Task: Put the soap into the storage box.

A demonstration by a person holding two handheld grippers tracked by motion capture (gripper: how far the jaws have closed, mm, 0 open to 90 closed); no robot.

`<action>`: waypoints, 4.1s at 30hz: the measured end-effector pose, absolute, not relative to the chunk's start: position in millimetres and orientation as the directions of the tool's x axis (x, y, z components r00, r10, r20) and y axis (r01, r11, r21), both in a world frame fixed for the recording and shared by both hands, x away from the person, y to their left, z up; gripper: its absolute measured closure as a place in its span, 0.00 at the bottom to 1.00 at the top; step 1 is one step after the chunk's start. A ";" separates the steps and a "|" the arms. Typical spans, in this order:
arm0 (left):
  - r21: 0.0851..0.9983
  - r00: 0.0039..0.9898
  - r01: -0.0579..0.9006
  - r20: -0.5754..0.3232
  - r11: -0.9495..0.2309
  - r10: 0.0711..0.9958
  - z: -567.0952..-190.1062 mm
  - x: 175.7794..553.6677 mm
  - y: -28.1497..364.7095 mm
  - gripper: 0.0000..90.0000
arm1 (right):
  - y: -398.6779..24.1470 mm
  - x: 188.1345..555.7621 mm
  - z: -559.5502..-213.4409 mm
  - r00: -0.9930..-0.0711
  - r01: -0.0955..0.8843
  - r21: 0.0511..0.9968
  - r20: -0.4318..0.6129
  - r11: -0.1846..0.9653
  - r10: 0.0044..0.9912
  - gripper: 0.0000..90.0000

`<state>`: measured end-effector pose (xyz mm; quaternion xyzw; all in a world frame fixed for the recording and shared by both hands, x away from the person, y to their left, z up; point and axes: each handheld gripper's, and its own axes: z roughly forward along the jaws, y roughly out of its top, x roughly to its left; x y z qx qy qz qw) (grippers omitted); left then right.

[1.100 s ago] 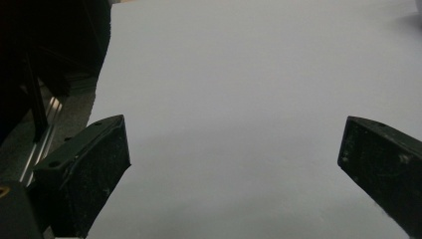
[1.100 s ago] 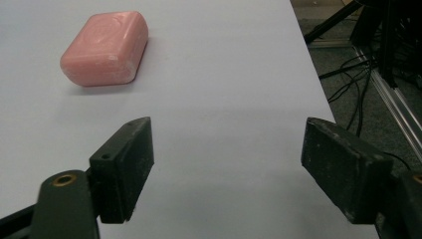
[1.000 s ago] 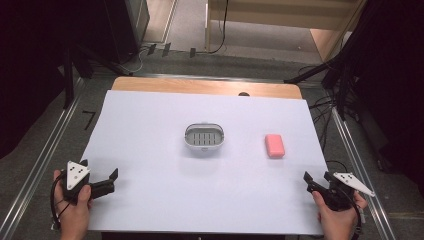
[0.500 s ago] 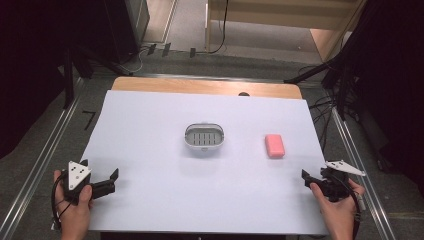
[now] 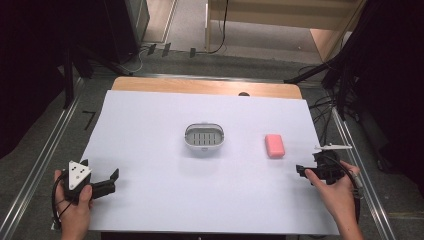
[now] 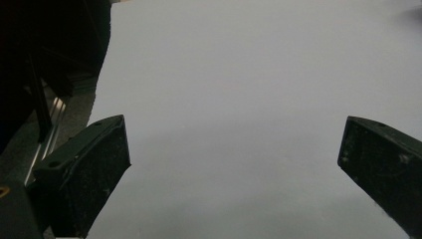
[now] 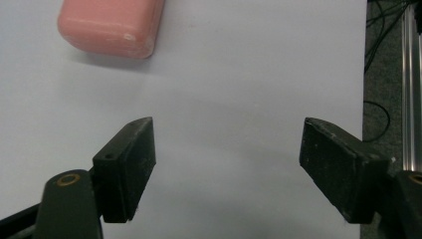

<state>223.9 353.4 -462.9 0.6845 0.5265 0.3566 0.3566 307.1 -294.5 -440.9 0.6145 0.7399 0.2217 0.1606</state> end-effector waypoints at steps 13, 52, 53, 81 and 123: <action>0.862 0.197 0.467 0.118 -0.198 0.973 -463.0 223.8 352.8 0.01 | -279.2 353.7 -433.3 -0.179 0.935 0.314 0.017 0.165 0.984 0.16; 0.861 0.206 0.465 0.123 -0.207 0.971 -463.3 223.9 351.9 0.01 | -203.2 425.9 -423.8 -0.037 0.983 0.180 0.055 0.027 0.998 0.30; 0.861 0.206 0.465 0.123 -0.207 0.971 -463.3 223.9 351.9 0.01 | -203.2 425.9 -423.8 -0.037 0.983 0.180 0.055 0.027 0.998 0.30; 0.857 0.211 0.469 0.128 -0.215 0.969 -463.4 224.4 351.3 0.01 | -191.4 436.2 -435.7 0.062 0.989 0.132 0.031 -0.066 0.998 0.43; 0.854 0.213 0.471 0.132 -0.220 0.968 -463.5 224.5 350.8 0.01 | -173.9 425.4 -403.1 -0.370 0.901 0.238 -0.015 0.362 0.929 0.44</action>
